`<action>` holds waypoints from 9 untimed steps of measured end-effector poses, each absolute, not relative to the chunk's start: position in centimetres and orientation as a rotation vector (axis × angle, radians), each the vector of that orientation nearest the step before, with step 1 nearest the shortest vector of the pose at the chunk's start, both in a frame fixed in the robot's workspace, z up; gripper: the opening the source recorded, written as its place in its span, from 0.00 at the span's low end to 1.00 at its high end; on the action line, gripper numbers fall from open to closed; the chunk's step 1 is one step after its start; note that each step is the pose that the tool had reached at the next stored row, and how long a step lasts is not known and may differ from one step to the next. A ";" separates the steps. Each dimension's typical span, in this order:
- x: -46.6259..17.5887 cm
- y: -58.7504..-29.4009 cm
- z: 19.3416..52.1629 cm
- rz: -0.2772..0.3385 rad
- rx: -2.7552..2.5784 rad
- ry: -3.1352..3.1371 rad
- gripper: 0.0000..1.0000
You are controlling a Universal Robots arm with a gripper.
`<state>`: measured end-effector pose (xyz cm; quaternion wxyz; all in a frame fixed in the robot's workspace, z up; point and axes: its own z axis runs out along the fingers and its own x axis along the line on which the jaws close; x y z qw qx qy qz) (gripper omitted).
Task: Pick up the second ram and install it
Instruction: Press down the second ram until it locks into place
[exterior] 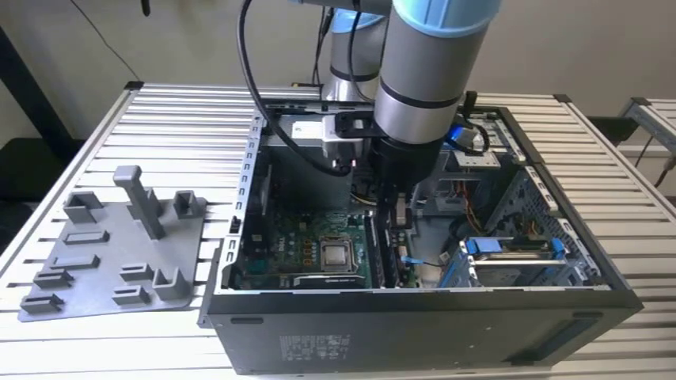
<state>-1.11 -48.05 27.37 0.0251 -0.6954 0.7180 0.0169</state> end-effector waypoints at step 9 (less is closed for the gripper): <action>-1.1 -48.1 27.9 0.052 -2.150 2.220 0.11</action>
